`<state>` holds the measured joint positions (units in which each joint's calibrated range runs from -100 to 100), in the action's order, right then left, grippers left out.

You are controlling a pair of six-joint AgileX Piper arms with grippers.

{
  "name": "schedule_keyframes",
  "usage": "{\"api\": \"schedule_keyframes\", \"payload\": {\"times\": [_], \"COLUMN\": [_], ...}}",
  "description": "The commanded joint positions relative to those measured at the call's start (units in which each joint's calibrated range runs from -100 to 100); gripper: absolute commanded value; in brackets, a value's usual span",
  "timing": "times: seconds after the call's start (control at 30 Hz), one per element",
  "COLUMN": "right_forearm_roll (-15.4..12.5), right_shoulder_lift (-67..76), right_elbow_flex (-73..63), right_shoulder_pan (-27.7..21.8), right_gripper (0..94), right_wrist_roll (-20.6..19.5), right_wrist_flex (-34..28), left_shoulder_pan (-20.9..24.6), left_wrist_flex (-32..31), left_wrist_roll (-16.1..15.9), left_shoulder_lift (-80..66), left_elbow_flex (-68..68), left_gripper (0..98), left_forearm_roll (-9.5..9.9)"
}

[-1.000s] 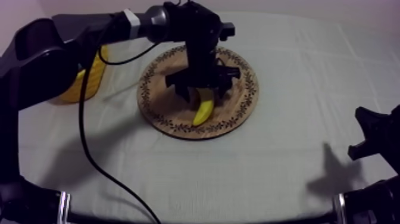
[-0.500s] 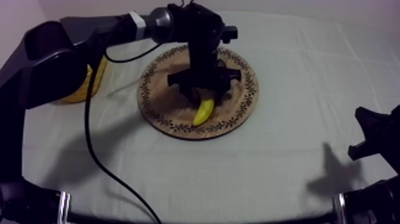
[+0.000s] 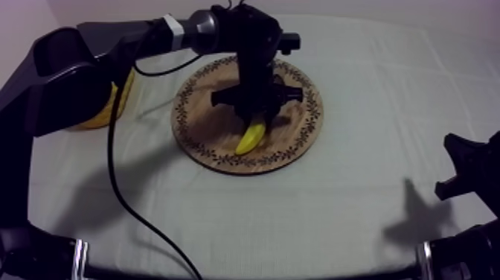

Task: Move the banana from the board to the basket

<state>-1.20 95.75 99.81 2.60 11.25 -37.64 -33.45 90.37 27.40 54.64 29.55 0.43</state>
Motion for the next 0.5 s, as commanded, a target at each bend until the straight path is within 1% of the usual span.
{"api": "schedule_keyframes", "payload": {"times": [0.0, 0.17, 0.4, 0.47], "right_forearm_roll": [0.01, 0.01, 0.01, 0.01], "right_shoulder_lift": [0.00, 0.00, 0.00, 0.00], "right_elbow_flex": [-0.03, -0.03, -0.03, -0.03], "right_shoulder_pan": [0.00, 0.00, 0.00, 0.00], "right_gripper": [0.3, 0.3, 0.3, 0.3], "right_wrist_roll": [0.01, 0.01, 0.01, 0.01], "right_wrist_flex": [-0.02, -0.02, -0.02, -0.02], "left_shoulder_pan": [0.04, 0.60, 1.66, 2.11], "left_wrist_flex": [-0.03, -0.07, -0.08, -0.08], "left_wrist_roll": [-0.12, -0.50, -2.01, -2.69], "left_shoulder_lift": [-0.41, -3.73, -14.29, -18.08], "left_elbow_flex": [0.01, -0.37, -3.26, -4.97], "left_gripper": [16.4, 14.4, 14.1, 14.0], "left_forearm_roll": [0.14, 0.65, 2.74, 3.03]}}
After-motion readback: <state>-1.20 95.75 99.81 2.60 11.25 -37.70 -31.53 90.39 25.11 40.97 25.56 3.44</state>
